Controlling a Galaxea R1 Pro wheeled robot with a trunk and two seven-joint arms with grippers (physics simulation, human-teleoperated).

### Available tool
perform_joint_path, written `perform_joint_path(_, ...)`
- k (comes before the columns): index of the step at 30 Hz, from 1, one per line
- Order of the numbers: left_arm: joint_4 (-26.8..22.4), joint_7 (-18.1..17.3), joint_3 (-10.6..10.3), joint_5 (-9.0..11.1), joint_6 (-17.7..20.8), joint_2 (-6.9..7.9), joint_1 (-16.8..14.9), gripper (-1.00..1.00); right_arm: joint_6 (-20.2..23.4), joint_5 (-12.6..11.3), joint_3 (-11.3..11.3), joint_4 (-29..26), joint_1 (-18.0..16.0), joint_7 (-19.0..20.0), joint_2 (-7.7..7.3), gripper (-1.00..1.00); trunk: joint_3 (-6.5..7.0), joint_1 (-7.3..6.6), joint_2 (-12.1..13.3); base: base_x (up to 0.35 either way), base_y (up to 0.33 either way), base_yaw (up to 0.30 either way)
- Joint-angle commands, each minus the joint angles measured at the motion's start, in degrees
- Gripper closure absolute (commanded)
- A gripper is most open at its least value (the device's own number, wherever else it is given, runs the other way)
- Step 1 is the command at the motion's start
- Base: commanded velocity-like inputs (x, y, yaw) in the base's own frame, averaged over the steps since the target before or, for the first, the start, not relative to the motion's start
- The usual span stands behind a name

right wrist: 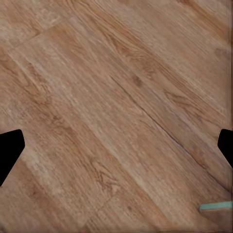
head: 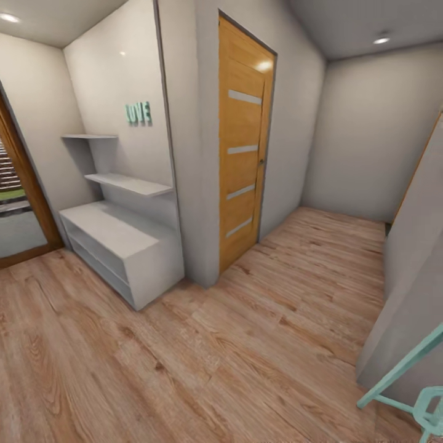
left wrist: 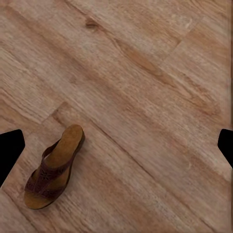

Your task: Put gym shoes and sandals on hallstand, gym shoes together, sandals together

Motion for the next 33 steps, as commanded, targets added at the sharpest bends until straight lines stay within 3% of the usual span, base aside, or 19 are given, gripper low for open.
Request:
perform_joint_path(1, 0.03, -0.08, 0.17, 0.06, -0.18, -0.01, -0.03, -1.0, -0.16, 0.27, 0.0, 0.04, -0.04, -0.03, -0.01, -1.0, -0.06, 0.0, -0.03, 0.0, 0.0, -0.188)
perform_joint_path(15, 0.03, -0.08, 0.17, 0.06, -0.18, -0.01, -0.03, -1.0, -0.16, 0.27, 0.0, -0.02, -0.04, -0.03, -0.01, -1.0, -0.06, 0.0, -0.03, 0.086, 0.0, -0.06)
perform_joint_path(33, 0.03, -0.08, 0.17, 0.03, -0.18, -0.01, -0.03, -1.0, -0.16, 0.27, 0.0, -0.04, -0.04, -0.03, 0.07, -1.0, -0.06, 0.0, -0.03, 0.303, -0.025, -0.002)
